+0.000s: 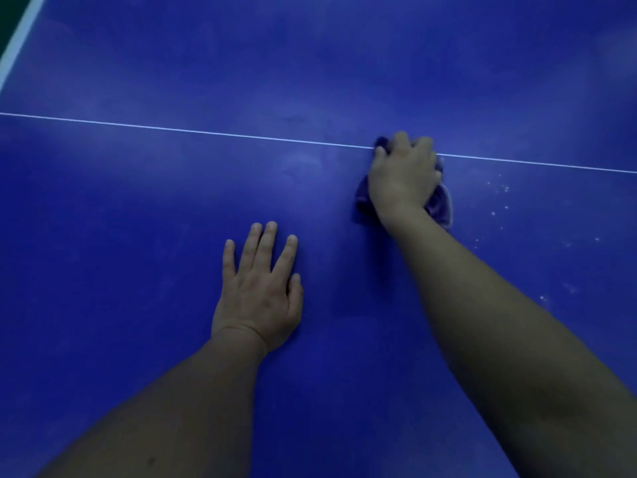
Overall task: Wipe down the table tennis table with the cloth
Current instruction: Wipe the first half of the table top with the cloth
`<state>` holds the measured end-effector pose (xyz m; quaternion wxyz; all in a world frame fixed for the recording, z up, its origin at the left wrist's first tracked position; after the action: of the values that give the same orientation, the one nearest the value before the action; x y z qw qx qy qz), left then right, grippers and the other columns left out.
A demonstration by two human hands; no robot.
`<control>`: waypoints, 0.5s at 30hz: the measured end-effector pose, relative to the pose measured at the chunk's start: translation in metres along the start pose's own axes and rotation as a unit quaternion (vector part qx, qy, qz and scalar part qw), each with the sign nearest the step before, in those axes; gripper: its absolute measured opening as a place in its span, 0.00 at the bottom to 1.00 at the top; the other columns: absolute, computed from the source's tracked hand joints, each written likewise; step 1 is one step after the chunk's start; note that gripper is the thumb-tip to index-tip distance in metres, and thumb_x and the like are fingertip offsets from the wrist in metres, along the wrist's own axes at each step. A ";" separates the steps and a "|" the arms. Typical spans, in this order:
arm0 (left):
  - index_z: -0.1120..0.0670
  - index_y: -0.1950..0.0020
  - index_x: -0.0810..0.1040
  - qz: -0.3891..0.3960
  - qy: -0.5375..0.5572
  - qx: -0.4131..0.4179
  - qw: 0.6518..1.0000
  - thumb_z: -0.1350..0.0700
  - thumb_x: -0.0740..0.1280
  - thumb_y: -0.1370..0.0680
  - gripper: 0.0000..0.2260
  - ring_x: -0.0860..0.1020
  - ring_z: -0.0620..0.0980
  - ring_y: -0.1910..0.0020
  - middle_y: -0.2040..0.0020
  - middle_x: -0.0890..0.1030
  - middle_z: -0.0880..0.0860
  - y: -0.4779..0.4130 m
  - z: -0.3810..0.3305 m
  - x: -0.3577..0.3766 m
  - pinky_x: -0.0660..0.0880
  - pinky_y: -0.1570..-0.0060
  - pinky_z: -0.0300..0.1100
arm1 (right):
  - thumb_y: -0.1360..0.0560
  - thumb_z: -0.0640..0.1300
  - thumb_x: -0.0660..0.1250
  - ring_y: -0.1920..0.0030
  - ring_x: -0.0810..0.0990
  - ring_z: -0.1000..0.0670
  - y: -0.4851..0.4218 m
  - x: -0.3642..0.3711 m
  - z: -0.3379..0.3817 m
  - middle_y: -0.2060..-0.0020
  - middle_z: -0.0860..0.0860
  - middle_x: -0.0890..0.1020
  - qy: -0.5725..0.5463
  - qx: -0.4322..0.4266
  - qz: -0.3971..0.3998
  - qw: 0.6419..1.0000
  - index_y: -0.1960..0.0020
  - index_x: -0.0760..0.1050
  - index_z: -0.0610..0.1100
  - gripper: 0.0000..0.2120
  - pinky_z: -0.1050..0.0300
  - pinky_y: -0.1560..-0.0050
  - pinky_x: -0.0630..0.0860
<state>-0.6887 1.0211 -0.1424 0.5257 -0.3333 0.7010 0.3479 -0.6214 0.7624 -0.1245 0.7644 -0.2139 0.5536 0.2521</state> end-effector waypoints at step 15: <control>0.44 0.20 0.60 0.022 -0.037 0.071 0.997 0.40 0.41 0.19 0.29 0.51 0.54 0.19 0.18 0.57 0.49 0.000 -0.004 -0.005 0.46 0.24 0.63 | 0.19 0.54 0.59 0.37 0.73 0.37 0.031 -0.023 -0.074 0.38 0.41 0.73 -0.005 0.053 -0.019 0.998 0.39 0.74 0.45 0.16 0.41 0.37 0.67</control>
<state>-0.6900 1.0182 -0.1365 0.5658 -0.2663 0.7115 0.3205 -0.7009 0.7382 -0.1262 0.7819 -0.1822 0.5583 0.2092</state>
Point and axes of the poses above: each hand's wrist, its own y-axis away from the middle knuckle, its own x-axis out of the palm, z = x × y, the point moved 1 cm from there along -y, towards the middle knuckle
